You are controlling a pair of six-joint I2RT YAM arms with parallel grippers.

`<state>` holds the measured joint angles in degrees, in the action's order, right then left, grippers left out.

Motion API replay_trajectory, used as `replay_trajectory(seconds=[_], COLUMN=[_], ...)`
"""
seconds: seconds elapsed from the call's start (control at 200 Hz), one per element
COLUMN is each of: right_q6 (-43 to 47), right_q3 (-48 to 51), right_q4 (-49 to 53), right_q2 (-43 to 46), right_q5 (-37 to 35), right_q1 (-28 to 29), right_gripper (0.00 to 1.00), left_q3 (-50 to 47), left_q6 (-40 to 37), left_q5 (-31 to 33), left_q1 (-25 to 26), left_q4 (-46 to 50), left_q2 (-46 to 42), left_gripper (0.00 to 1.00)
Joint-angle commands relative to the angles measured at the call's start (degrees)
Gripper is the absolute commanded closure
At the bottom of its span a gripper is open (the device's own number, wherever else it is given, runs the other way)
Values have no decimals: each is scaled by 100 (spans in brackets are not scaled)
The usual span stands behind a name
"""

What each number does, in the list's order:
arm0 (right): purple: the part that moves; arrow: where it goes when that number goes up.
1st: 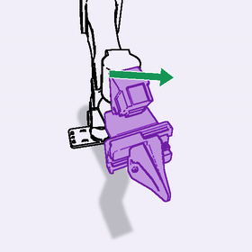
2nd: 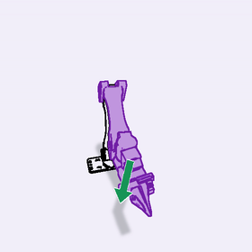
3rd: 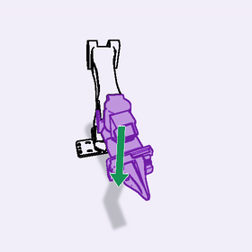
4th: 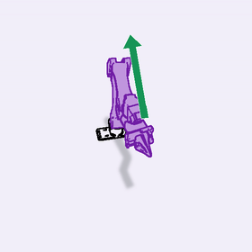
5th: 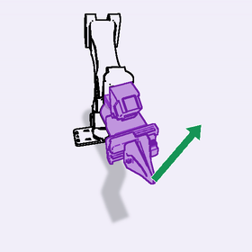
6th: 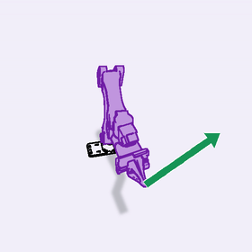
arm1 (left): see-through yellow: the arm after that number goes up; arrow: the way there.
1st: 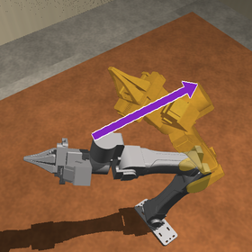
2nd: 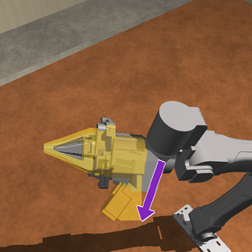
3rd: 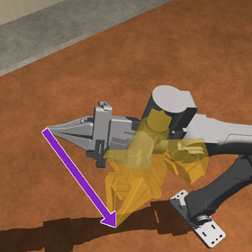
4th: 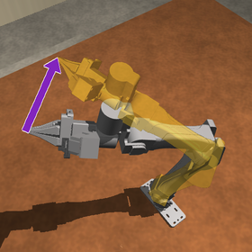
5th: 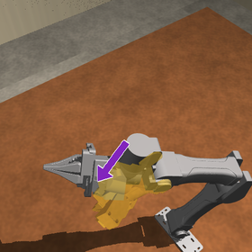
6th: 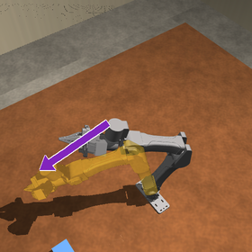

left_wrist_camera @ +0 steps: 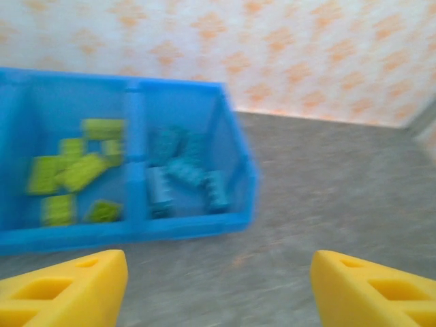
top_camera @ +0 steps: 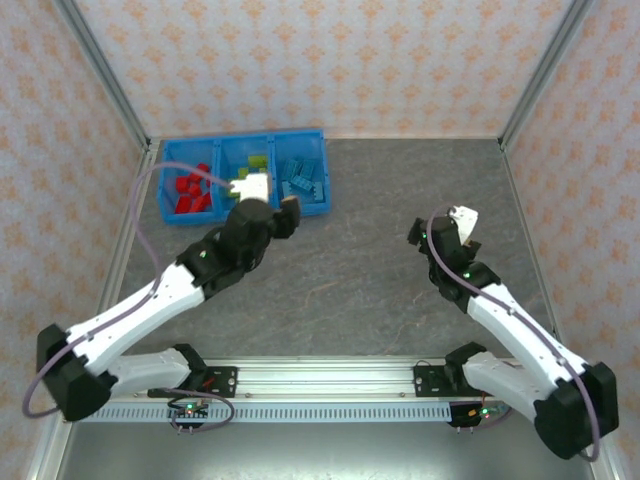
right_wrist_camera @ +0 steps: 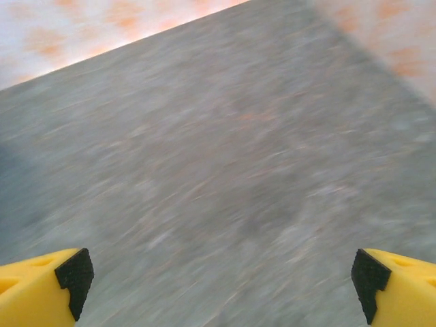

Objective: Sort the legos into containers by color

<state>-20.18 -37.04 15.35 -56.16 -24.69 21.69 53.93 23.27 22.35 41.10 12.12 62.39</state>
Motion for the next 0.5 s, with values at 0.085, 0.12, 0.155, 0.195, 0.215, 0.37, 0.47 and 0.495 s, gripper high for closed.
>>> replay_trajectory(seconds=[0.085,0.12,0.155,0.195,0.215,0.37,0.47,0.495], right_q6=[784,727,867,1305,1427,1853,2289,2212], right_q3=[110,-210,-320,-393,-652,-573,735,1009], right_q4=[-1952,-1782,-2108,-2634,-2275,-3103,-5046,-5410], right_q2=[-1498,-1832,-2166,-2608,-2797,-3628,-3047,-2961], right_q5=[-273,-16,-57,-40,-50,311,1053,1072], right_q1=[-1255,-1426,-1474,-1531,-1549,-1728,-1629,-1667], right_gripper=[1,1,1,1,1,4,2,0], left_q3=[-1643,-1876,-2054,-2147,-2170,-2594,-3147,-3241], left_q6=[-1346,-1644,-1717,-1754,-1761,-2092,-2195,-2104], left_q5=[1707,1485,1363,1169,1097,1267,1002,838], left_q1=[-252,-426,-619,-858,-970,-1553,-2167,-2403], left_q4=[-860,-1122,-1313,-1409,-1426,-2208,-3175,-3310], left_q2=[-1014,-1050,-1017,-941,-900,-705,-555,-473], left_gripper=[6,3,1,0,0,0,0,0])
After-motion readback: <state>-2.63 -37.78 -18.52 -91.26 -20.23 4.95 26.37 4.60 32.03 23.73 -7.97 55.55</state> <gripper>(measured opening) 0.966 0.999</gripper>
